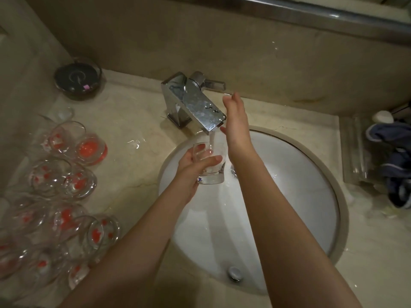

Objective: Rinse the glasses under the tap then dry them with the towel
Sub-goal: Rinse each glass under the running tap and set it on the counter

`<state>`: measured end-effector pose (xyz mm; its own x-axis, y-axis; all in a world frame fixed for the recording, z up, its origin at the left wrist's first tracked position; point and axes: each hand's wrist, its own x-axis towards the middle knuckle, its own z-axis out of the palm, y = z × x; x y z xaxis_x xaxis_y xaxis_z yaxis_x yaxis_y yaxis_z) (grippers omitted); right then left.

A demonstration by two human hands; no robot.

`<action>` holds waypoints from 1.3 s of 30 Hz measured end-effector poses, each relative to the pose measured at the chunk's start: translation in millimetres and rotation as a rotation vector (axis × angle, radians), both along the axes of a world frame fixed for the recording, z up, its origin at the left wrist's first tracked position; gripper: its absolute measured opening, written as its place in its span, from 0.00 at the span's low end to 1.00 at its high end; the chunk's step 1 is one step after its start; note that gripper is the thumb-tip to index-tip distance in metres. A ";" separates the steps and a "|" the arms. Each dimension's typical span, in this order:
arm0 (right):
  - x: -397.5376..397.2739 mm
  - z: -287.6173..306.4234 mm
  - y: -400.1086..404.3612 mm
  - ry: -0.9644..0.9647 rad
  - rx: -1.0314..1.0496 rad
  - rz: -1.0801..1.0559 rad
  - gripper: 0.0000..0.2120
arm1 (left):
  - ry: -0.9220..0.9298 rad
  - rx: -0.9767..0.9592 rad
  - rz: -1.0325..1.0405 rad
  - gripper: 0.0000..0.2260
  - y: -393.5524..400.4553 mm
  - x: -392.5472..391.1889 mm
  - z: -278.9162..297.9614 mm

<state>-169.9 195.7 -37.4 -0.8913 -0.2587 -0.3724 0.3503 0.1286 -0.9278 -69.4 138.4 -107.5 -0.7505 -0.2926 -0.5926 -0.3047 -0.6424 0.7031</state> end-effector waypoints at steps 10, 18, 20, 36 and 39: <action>-4.5 8.2 -18.4 0.073 0.056 0.022 0.26 | -0.014 -0.046 -0.032 0.31 -1.9 5.2 0.1; 14.4 13.5 -10.2 0.066 0.006 0.057 0.25 | 0.012 -0.002 -0.045 0.32 3.9 8.8 -2.7; 16.3 12.0 -3.8 0.076 0.004 0.074 0.25 | -0.019 0.012 -0.024 0.27 4.6 8.8 -3.1; 93.0 -54.2 66.1 -0.633 0.363 0.033 0.27 | -0.437 0.225 -0.254 0.26 15.6 28.1 -5.1; 99.0 -50.9 72.0 -0.628 0.352 -0.011 0.26 | -0.431 0.222 -0.290 0.24 21.6 31.1 -3.5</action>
<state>-70.9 267.7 -88.3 -0.4836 -0.0207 -0.8751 0.8071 0.3764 -0.4549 -38.3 160.0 -111.0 -0.4578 0.0565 -0.8872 -0.7209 -0.6077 0.3333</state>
